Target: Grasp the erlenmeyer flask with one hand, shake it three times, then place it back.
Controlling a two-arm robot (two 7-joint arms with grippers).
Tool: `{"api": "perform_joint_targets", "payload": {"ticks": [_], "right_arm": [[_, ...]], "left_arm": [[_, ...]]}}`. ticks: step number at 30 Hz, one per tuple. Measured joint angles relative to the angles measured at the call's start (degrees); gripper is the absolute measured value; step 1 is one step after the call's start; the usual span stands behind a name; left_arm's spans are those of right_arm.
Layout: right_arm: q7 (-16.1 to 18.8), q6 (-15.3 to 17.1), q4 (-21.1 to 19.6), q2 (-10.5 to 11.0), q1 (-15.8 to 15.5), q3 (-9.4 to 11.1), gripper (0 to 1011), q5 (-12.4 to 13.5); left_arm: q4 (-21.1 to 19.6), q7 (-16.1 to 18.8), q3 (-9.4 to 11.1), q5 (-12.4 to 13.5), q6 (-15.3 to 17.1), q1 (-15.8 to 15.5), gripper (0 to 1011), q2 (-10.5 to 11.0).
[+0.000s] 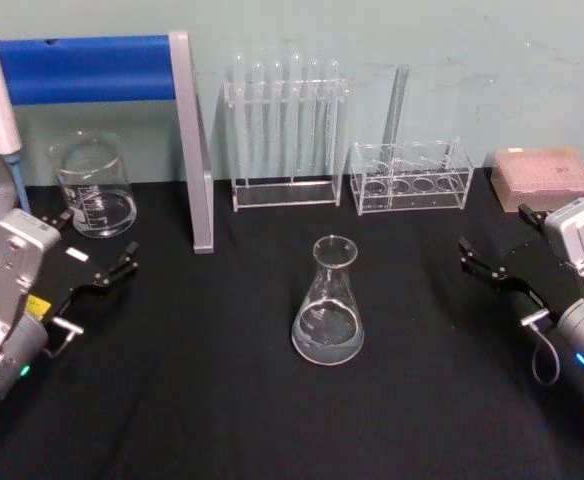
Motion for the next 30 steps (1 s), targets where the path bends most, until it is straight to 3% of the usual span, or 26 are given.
{"api": "perform_joint_targets", "payload": {"ticks": [25, 30], "right_arm": [[0.0, 0.0, 0.0, 0.0, 0.0, 0.0, 1003, 0.0], [1.6, -0.4, 0.2, -0.3, 0.0, 0.8, 1003, 0.2]], "left_arm": [[0.0, 0.0, 0.0, 0.0, 0.0, 0.0, 1001, 0.0], [0.0, 0.0, 0.0, 0.0, 0.0, 0.0, 1001, 0.0]]}}
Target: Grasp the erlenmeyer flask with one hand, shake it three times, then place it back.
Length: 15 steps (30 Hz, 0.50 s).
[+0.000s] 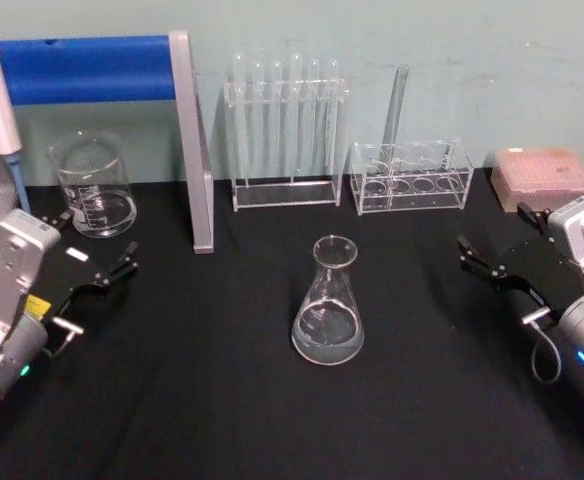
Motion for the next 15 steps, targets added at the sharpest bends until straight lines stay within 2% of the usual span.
{"api": "perform_joint_targets", "payload": {"ticks": [7, 15], "right_arm": [[5.2, -1.0, -0.4, 0.3, -0.8, 1.3, 1003, 3.0], [12.0, -3.0, -3.0, 1.7, -3.8, 2.8, 1003, 7.1]], "left_arm": [[0.0, 0.0, 0.0, 0.0, 0.0, 0.0, 1001, 0.0], [0.0, 0.0, 0.0, 0.0, 0.0, 0.0, 1001, 0.0]]}}
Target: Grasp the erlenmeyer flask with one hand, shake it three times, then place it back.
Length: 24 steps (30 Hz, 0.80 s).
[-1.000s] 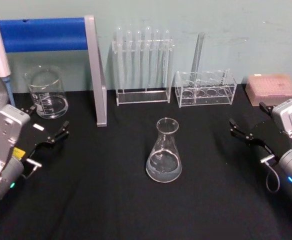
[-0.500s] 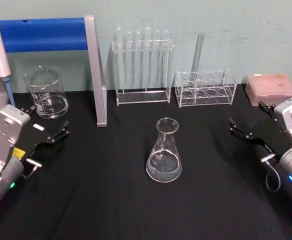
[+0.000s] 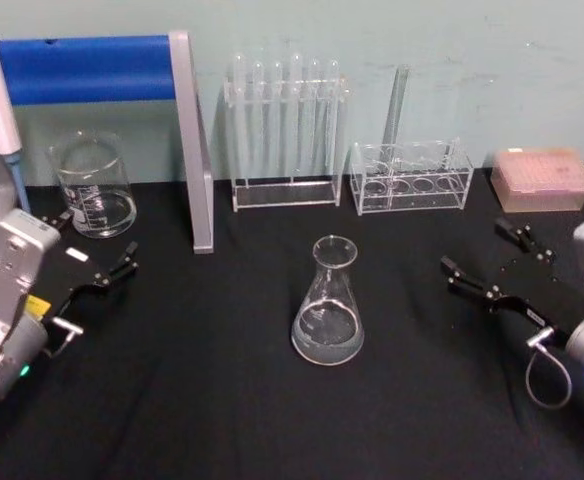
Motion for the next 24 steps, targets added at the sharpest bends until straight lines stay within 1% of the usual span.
{"api": "perform_joint_targets", "payload": {"ticks": [2, 4, 5, 12, 13, 17, 19, 24], "right_arm": [[2.1, -0.6, -0.8, 0.4, -1.0, 0.4, 1003, 1.2], [3.2, -0.8, -1.3, 0.7, -1.5, 0.6, 1003, 1.9], [4.5, -1.0, -2.0, 0.9, -2.1, 0.7, 1003, 2.6], [8.7, -1.1, -3.3, 1.2, -3.3, 1.1, 1003, 4.8], [9.1, -1.1, -3.4, 1.2, -3.3, 1.1, 1003, 5.0], [12.9, -0.7, -3.6, 0.7, -3.1, 0.9, 1003, 6.3], [13.5, -0.6, -3.6, 0.5, -3.0, 0.8, 1003, 6.5], [18.2, 0.3, -2.2, -0.9, -1.2, 0.1, 1003, 8.1]], "left_arm": [[0.0, 0.0, 0.0, 0.0, 0.0, 0.0, 1001, 0.0], [0.0, 0.0, 0.0, 0.0, 0.0, 0.0, 1001, 0.0], [0.0, 0.0, 0.0, 0.0, 0.0, 0.0, 1001, 0.0], [0.0, 0.0, 0.0, 0.0, 0.0, 0.0, 1001, 0.0], [0.0, 0.0, 0.0, 0.0, 0.0, 0.0, 1001, 0.0], [0.0, 0.0, 0.0, 0.0, 0.0, 0.0, 1001, 0.0], [0.0, 0.0, 0.0, 0.0, 0.0, 0.0, 1001, 0.0], [0.0, 0.0, 0.0, 0.0, 0.0, 0.0, 1001, 0.0]]}}
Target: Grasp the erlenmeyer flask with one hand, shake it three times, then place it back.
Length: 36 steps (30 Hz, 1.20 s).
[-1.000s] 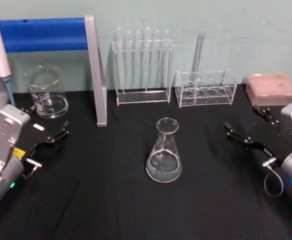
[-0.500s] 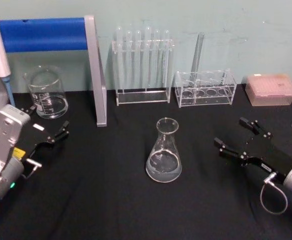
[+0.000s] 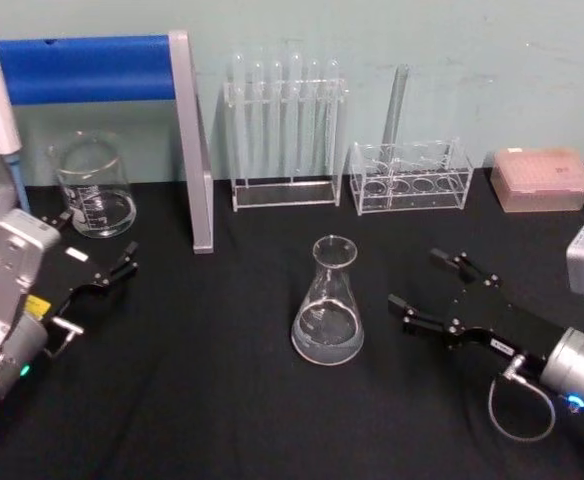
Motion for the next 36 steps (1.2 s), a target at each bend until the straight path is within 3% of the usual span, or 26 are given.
{"api": "perform_joint_targets", "payload": {"ticks": [15, 36], "right_arm": [[7.9, 1.4, 5.4, -4.2, 5.5, -2.1, 1003, 0.8], [12.5, 1.3, 13.9, -9.0, 13.2, -5.8, 1003, 0.7]], "left_arm": [[0.0, 0.0, 0.0, 0.0, 0.0, 0.0, 1001, 0.0], [0.0, 0.0, 0.0, 0.0, 0.0, 0.0, 1001, 0.0]]}}
